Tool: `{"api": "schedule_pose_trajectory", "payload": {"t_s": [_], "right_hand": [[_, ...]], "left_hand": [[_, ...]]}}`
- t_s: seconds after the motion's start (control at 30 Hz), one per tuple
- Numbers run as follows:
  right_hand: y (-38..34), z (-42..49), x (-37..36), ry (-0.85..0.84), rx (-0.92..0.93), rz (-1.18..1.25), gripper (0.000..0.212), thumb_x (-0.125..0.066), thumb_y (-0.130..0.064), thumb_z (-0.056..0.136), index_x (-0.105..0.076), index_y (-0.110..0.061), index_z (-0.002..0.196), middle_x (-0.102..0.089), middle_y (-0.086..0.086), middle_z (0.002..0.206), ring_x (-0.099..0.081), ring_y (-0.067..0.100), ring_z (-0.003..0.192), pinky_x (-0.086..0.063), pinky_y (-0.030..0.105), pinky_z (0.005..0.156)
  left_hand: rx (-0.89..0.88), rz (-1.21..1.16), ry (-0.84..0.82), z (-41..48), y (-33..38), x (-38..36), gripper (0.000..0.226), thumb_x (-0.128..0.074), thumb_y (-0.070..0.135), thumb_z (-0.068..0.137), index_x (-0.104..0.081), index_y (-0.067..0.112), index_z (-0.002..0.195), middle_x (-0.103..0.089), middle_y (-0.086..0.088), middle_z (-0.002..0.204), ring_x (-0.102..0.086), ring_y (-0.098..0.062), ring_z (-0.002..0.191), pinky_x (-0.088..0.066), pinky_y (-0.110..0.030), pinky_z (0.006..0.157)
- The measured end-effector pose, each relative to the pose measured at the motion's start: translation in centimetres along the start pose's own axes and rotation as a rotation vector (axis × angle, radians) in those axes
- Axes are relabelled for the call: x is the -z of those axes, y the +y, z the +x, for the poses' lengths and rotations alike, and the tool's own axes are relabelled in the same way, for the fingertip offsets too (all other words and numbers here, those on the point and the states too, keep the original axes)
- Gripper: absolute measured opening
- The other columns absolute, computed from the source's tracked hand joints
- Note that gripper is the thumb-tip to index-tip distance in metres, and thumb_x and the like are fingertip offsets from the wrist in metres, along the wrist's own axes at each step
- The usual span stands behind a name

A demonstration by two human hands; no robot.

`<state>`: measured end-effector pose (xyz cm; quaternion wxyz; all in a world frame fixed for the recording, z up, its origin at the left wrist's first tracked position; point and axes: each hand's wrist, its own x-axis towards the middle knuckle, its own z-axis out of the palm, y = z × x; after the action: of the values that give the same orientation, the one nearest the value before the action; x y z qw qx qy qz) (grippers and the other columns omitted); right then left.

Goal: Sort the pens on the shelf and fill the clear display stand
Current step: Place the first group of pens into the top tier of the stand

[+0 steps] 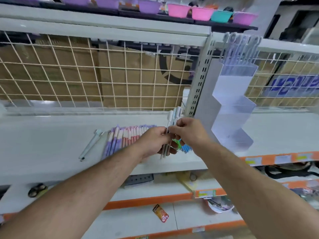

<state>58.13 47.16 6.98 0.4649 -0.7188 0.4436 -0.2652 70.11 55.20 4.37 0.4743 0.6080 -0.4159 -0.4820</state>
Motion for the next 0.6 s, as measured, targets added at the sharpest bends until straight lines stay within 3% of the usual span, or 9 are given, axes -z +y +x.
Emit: {"api": "schedule_pose_trajectory", "payload": {"t_s": [0.1,0.27,0.5,0.6], "right_hand": [[2.0,-0.3,4.5,-0.014,0.018,0.015,0.025,-0.078,-0.014,0.083,-0.059,-0.006,0.069,-0.055,0.008,0.058,-0.046,0.015,0.045,-0.040,0.025,0.046],[4.4,-0.8,11.9,-0.070,0.032,0.063,0.032,-0.076,-0.009,0.084,-0.056,0.016,0.081,-0.053,0.017,0.063,-0.046,0.018,0.046,-0.038,0.026,0.042],[6.2,0.7,18.4,-0.084,0.065,0.065,0.020,-0.079,-0.009,0.083,-0.063,0.001,0.078,-0.053,0.003,0.054,-0.050,0.013,0.047,-0.040,0.026,0.043],[6.3,2.0,19.6,-0.072,0.067,0.056,0.022,-0.078,-0.010,0.084,-0.064,0.005,0.078,-0.055,0.003,0.054,-0.051,0.013,0.047,-0.041,0.024,0.043]], "left_hand": [[-0.014,-0.007,0.029,0.8,0.8,-4.9,0.021,-0.044,0.013,0.105,-0.062,0.002,0.109,-0.075,-0.015,0.093,-0.074,-0.031,0.080,-0.057,-0.042,0.074],[-0.061,0.008,0.059,2.4,2.3,-11.9,0.019,-0.047,0.014,0.104,-0.063,0.003,0.105,-0.074,-0.019,0.097,-0.074,-0.034,0.086,-0.059,-0.047,0.077],[-0.087,0.037,0.075,5.3,4.5,-17.3,0.018,-0.051,0.014,0.103,-0.062,0.001,0.108,-0.074,-0.017,0.098,-0.075,-0.030,0.085,-0.060,-0.039,0.072],[-0.108,0.068,0.076,6.9,5.4,-17.9,0.017,-0.051,0.013,0.102,-0.063,0.001,0.108,-0.075,-0.016,0.097,-0.075,-0.028,0.085,-0.060,-0.042,0.074]]}}
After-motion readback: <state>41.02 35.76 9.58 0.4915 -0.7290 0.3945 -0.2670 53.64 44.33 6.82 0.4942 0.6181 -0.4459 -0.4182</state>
